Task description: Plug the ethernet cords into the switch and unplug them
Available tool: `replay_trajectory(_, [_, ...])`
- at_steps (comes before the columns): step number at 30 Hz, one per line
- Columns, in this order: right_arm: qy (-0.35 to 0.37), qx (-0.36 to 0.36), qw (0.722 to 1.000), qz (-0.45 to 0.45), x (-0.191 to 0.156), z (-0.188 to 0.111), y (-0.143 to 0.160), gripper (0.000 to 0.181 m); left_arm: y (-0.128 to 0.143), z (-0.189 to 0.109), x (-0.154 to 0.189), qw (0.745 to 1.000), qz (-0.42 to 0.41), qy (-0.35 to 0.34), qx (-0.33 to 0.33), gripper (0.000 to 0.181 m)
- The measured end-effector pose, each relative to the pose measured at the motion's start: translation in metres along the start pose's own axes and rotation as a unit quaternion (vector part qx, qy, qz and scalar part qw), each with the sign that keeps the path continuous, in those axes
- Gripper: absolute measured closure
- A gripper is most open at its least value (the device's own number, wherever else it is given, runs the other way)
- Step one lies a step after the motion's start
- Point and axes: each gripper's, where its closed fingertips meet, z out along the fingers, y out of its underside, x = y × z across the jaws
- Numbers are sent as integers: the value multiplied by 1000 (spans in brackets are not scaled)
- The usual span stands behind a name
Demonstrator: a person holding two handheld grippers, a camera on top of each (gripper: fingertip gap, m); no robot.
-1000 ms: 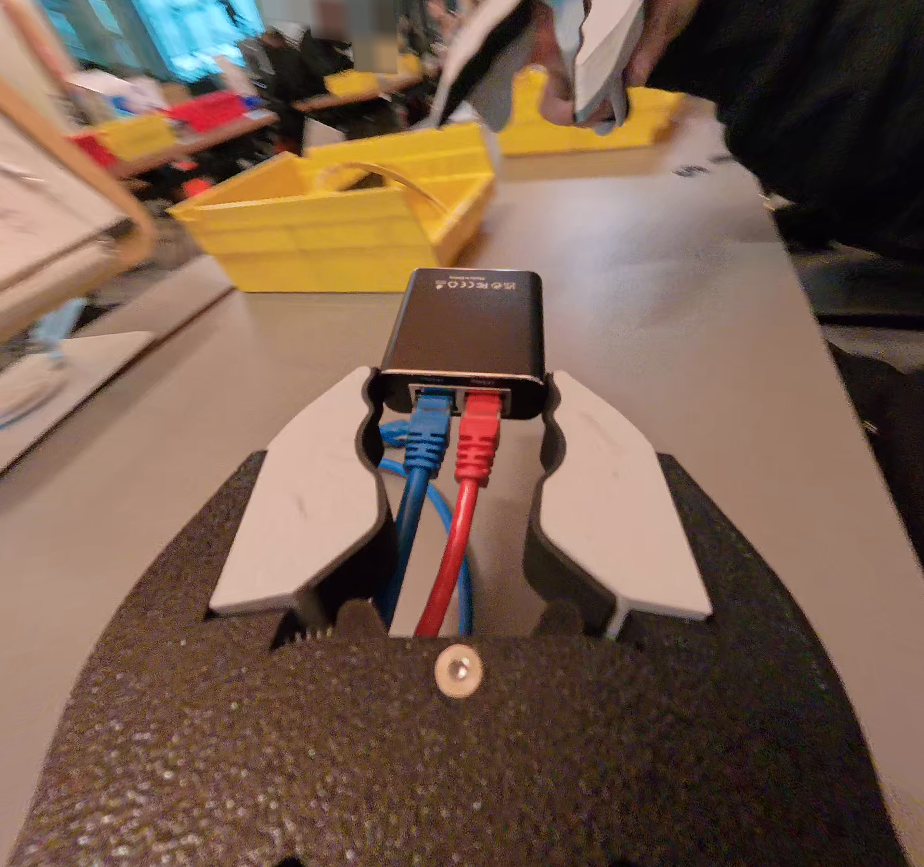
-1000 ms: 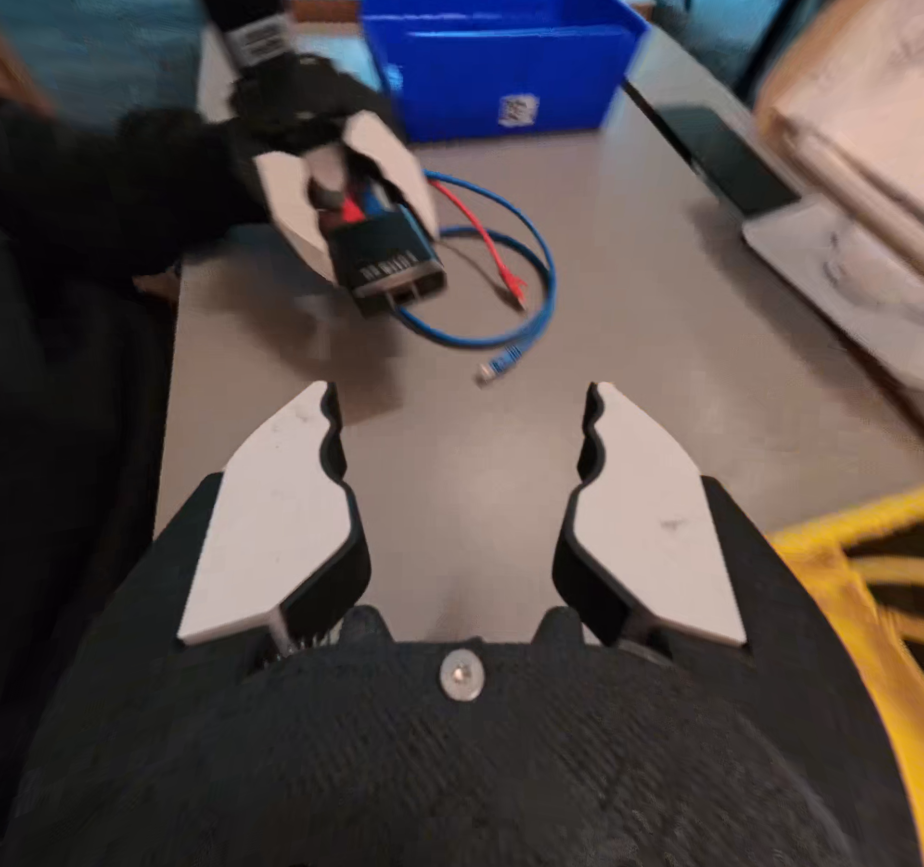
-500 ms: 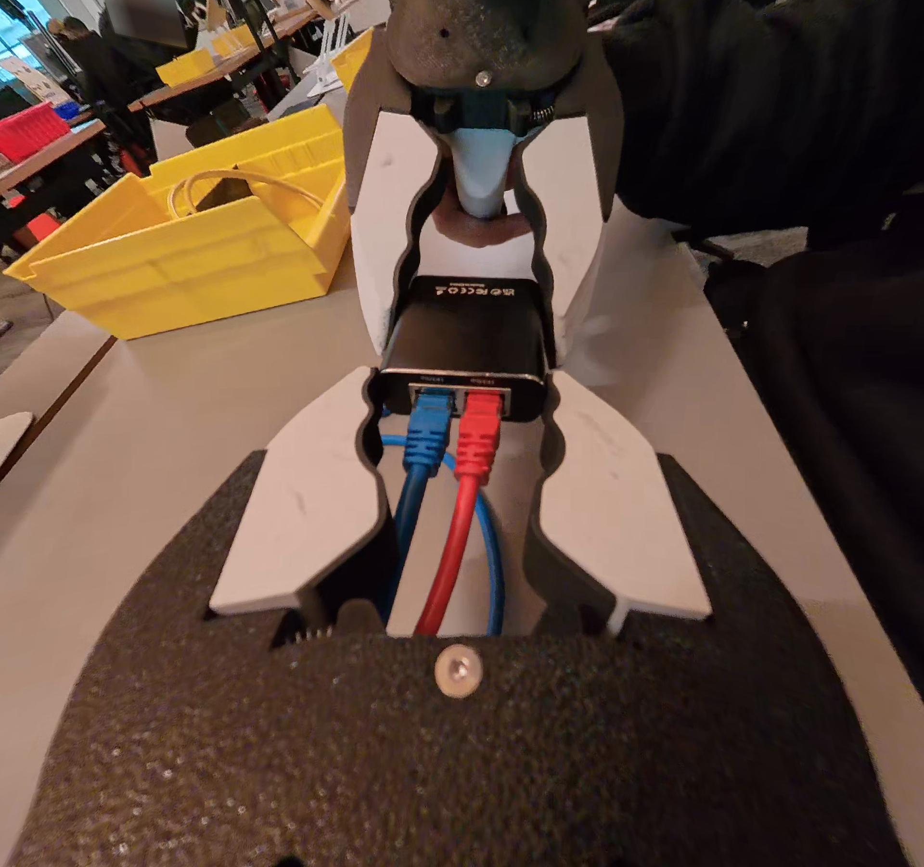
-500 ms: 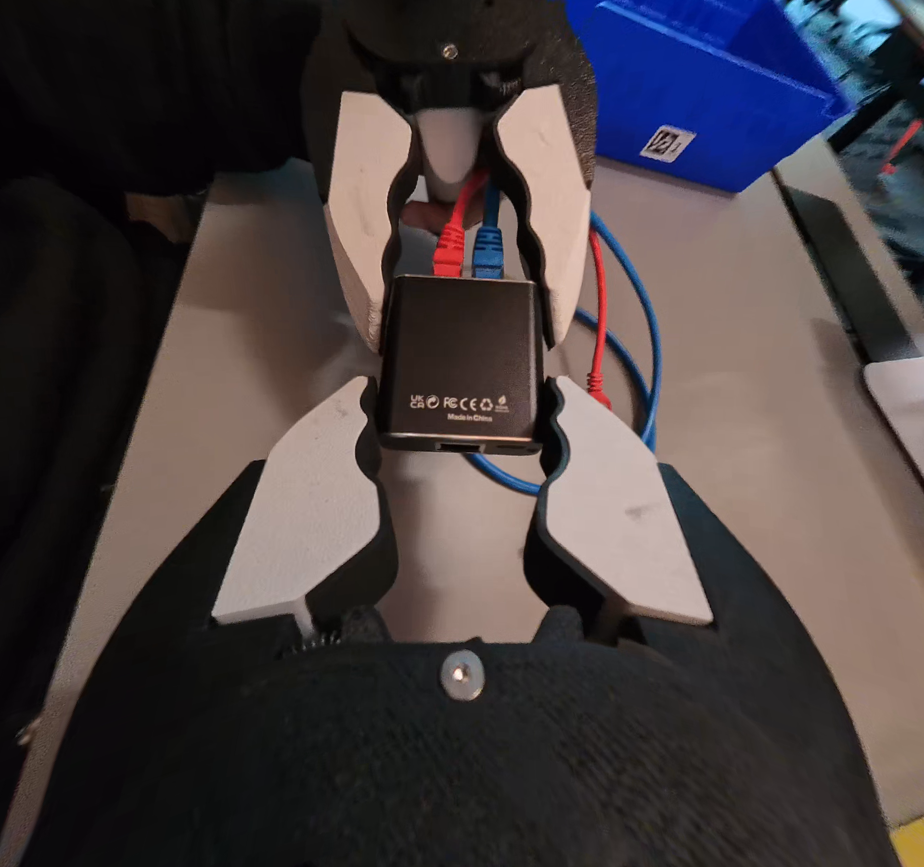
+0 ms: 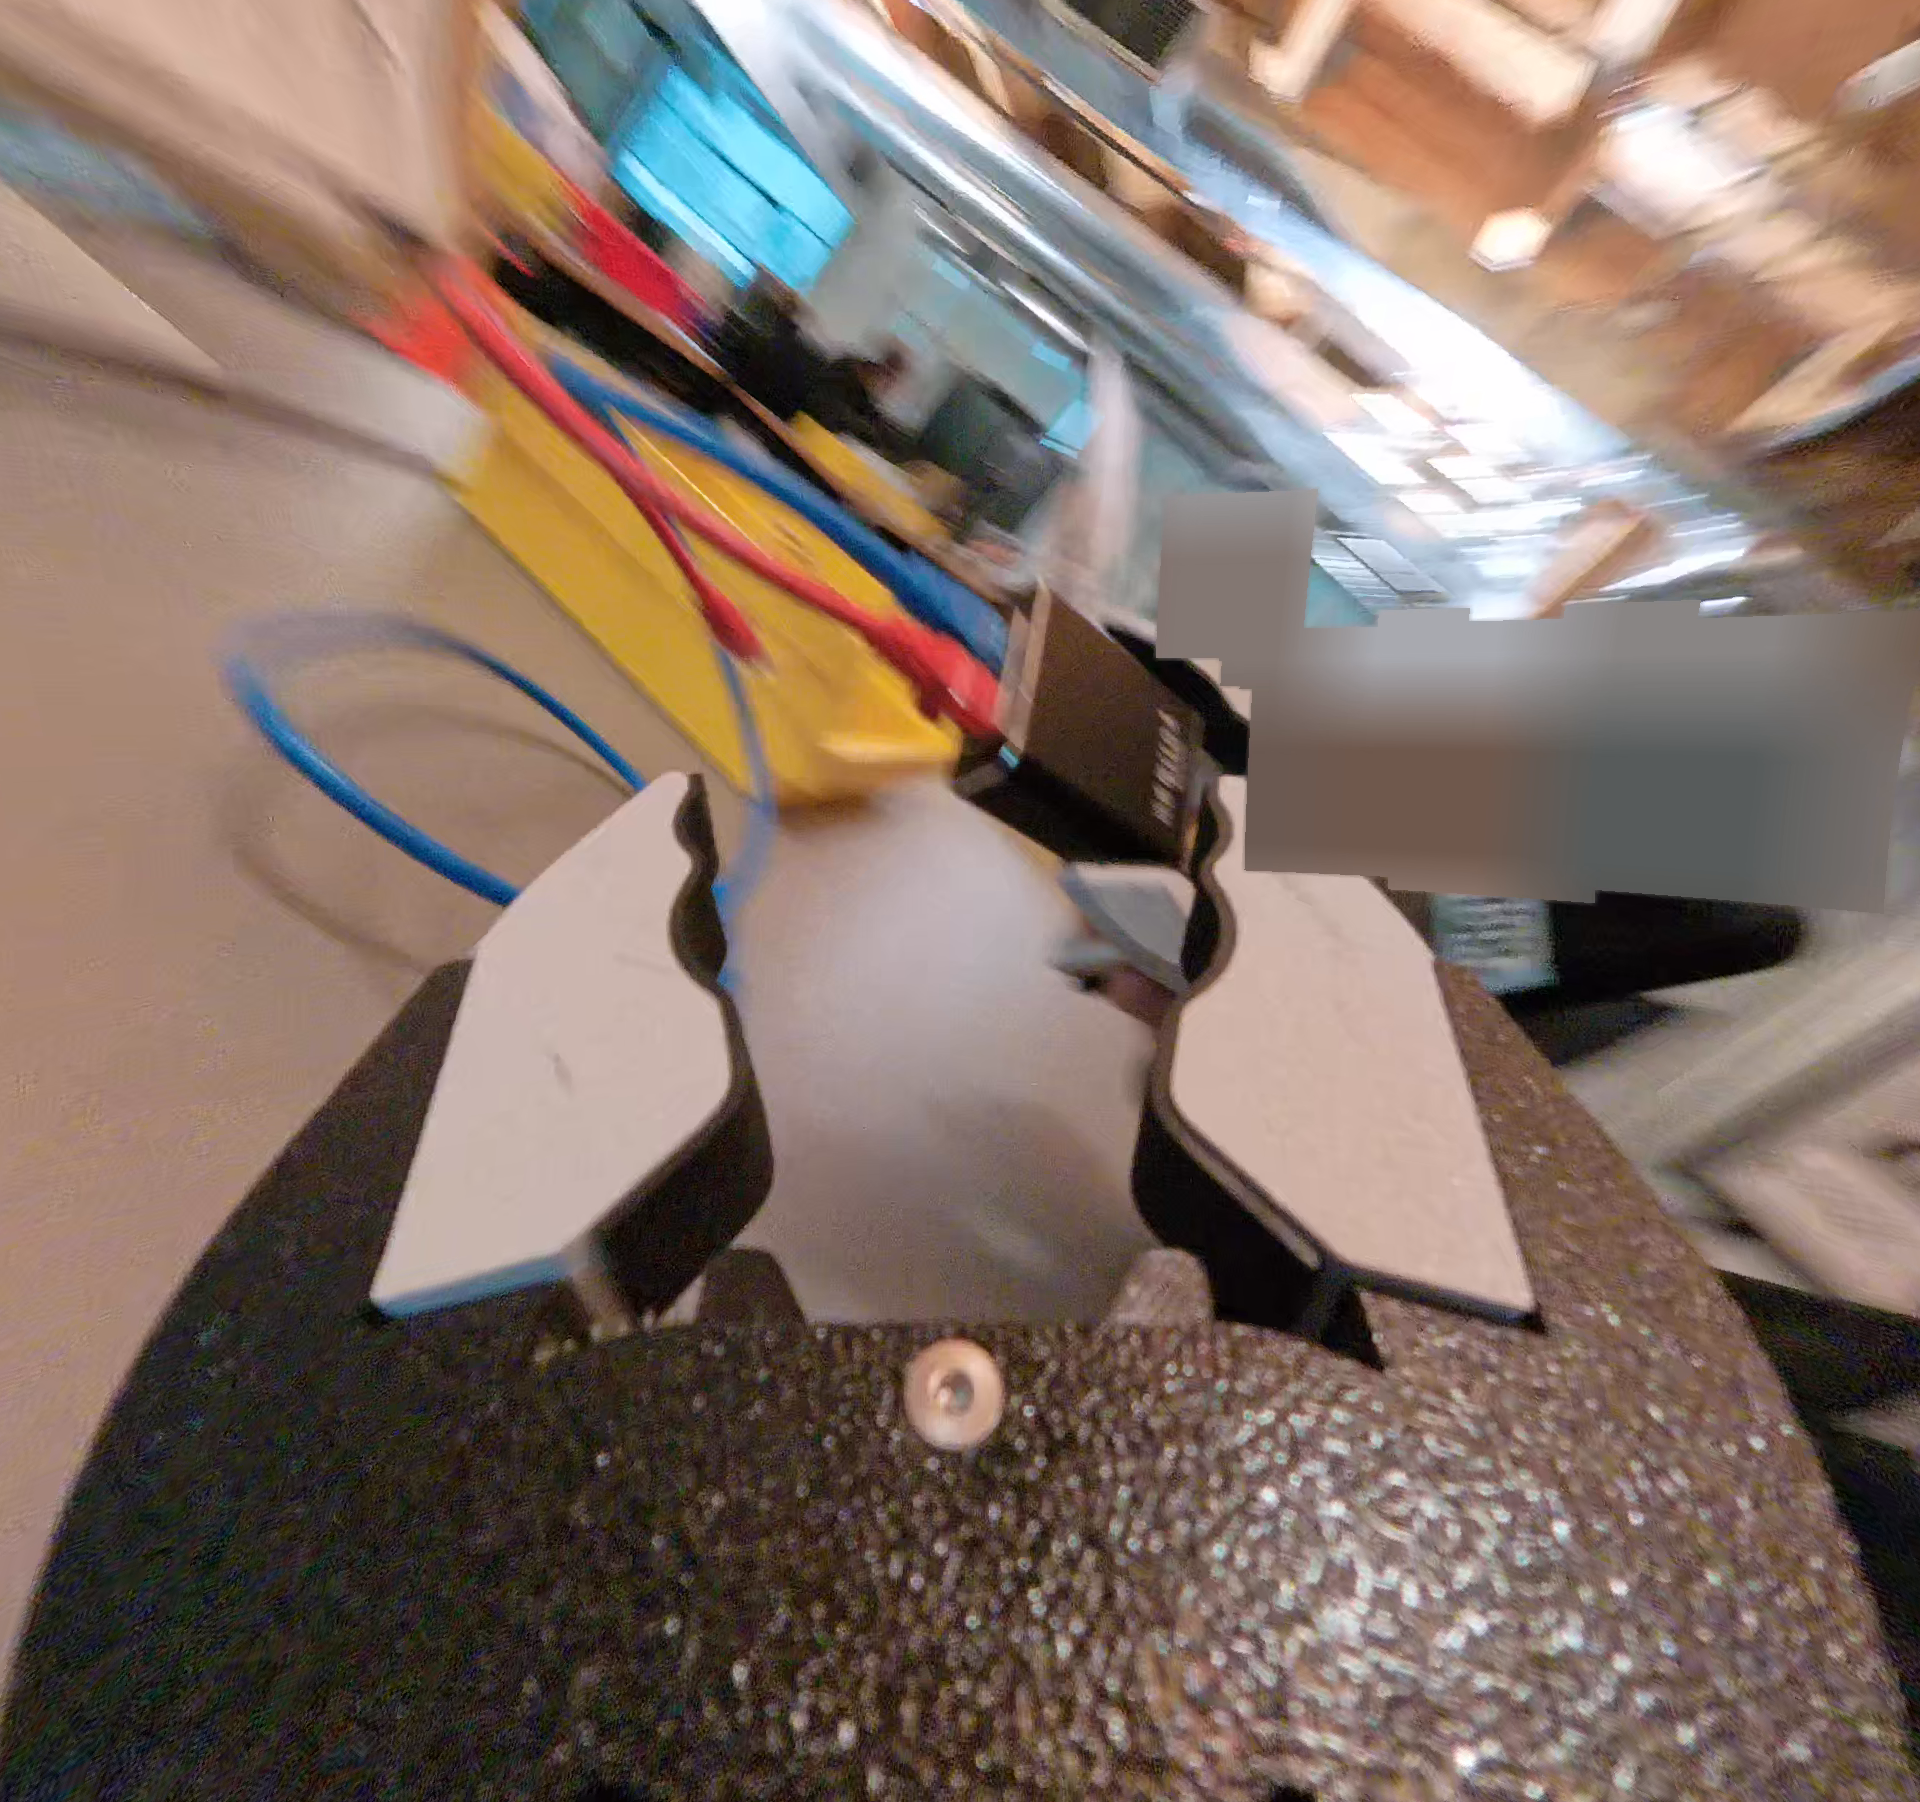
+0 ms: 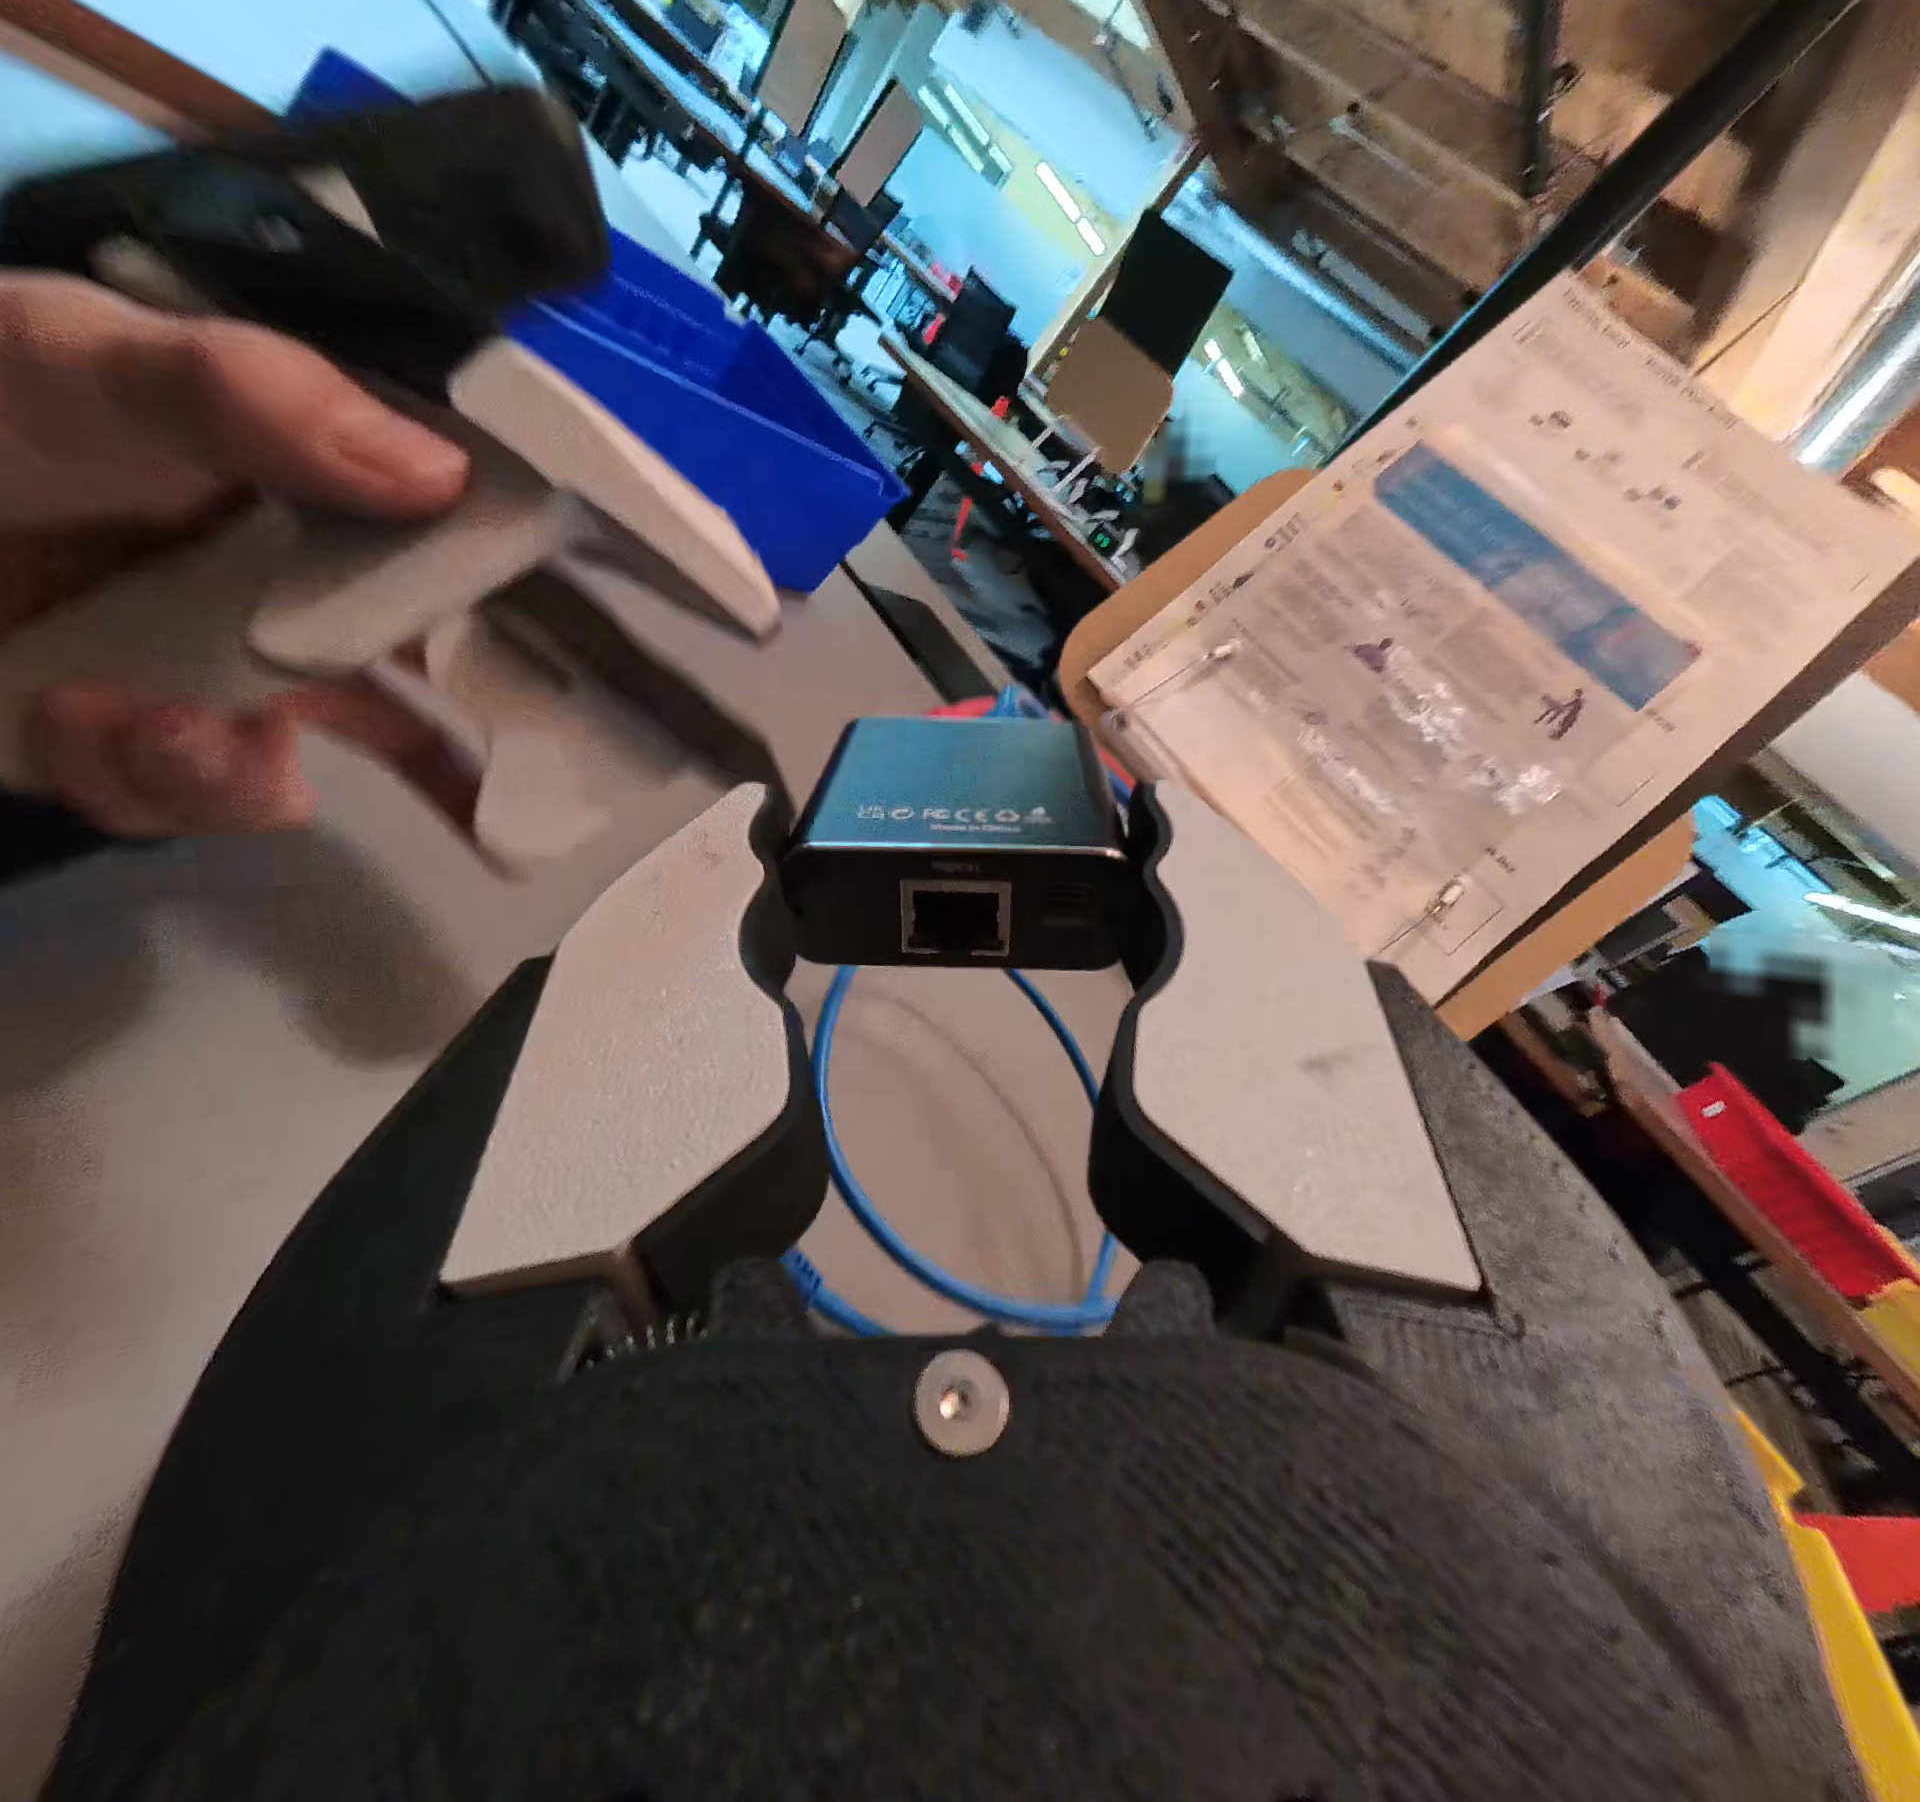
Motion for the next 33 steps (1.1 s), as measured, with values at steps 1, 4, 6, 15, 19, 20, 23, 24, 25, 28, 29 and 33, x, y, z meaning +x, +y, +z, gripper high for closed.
replay_trajectory(1, [3,8,1000,-5,-4,1,-4,120,14,7,8,996,-72,52,-31,96])
replay_trajectory(4, [-16,27,999,-24,-25,3,-13,120,30,15,29,956,-221,182,-60,116])
replay_trajectory(6, [-32,17,999,-36,-34,5,-10,120,27,13,34,928,-291,228,-49,137])
replay_trajectory(15, [-211,-37,972,-96,-53,-21,11,79,66,-16,32,934,-95,205,-277,157])
replay_trajectory(19, [-259,-18,958,-124,-83,-22,10,89,80,-33,37,910,-26,203,-362,157])
replay_trajectory(20, [-270,-31,953,-135,-90,-21,15,97,80,-33,38,907,-20,203,-368,157])
replay_trajectory(23, [-228,-41,959,-161,-85,-11,19,110,81,-33,35,908,-7,189,-373,157])
replay_trajectory(24, [-199,-42,967,-153,-79,-7,18,110,78,-32,34,913,-6,188,-361,157])
replay_trajectory(25, [-156,-45,977,-140,-69,-1,17,110,69,-28,33,925,-11,185,-332,157])
replay_trajectory(28, [-27,-121,979,-164,-32,12,34,110,41,-5,12,971,4,88,-223,150])
replay_trajectory(29, [12,-147,973,-178,-21,13,40,110,33,1,-4,981,28,19,-190,137])
replay_trajectory(33, [90,-205,938,-266,-9,12,47,110,34,8,-20,970,144,-123,-153,102])
